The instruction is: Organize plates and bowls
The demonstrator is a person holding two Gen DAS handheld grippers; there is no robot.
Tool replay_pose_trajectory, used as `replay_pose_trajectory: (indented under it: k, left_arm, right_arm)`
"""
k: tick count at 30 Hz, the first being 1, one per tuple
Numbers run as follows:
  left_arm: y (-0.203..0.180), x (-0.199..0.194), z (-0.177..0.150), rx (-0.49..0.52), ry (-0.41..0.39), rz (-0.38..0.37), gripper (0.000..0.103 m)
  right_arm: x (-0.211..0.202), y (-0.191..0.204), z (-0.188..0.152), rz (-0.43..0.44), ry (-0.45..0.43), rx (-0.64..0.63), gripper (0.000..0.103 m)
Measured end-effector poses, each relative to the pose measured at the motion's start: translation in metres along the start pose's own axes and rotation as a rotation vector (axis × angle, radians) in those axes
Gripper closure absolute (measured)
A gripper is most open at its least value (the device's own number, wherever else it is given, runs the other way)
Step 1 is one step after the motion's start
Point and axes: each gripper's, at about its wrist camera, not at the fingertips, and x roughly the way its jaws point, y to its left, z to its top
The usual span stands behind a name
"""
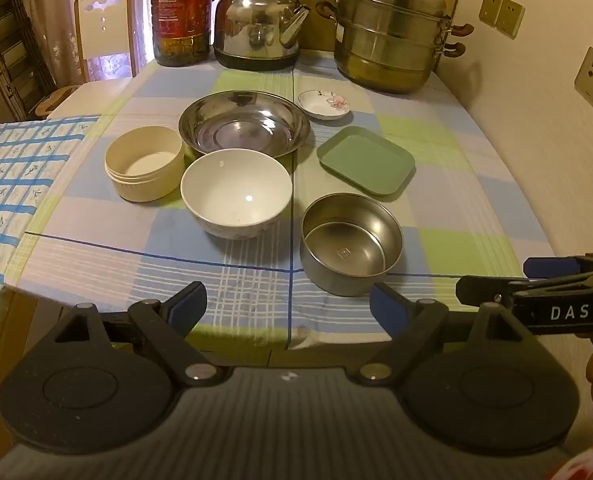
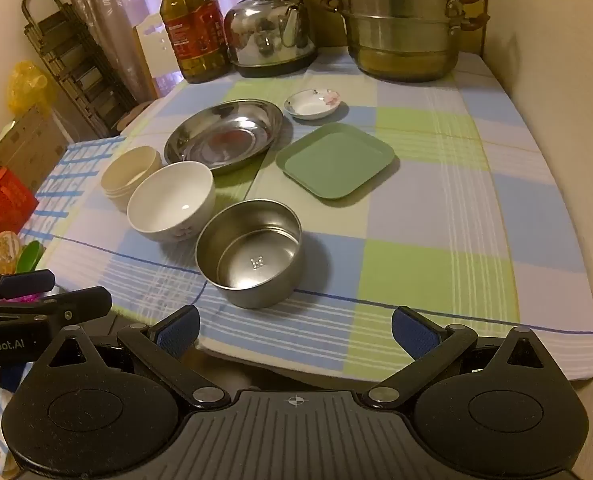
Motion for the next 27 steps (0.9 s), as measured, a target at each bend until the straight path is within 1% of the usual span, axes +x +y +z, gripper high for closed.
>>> replay_pose_trajectory:
  k: [10, 13, 27]
  left_arm:
    - [0.002, -0.0011, 0.0003, -0.014, 0.008, -0.004, 0.016]
    - [0.0025, -0.0018, 0.001, -0.019, 0.009, -0.004, 0.016]
    - [0.005, -0.0003, -0.0006, -0.025, 0.007, -0.009, 0.016]
  right_arm:
    - [0.0002, 0.0012, 0.0011, 0.004, 0.002, 0.001, 0.001]
    - [0.0008, 0.0006, -0.0052, 0.005, 0.003, -0.002, 0.001]
    - [0.003, 0.0054, 0.0003, 0.001, 0.007, -0.005, 0.001]
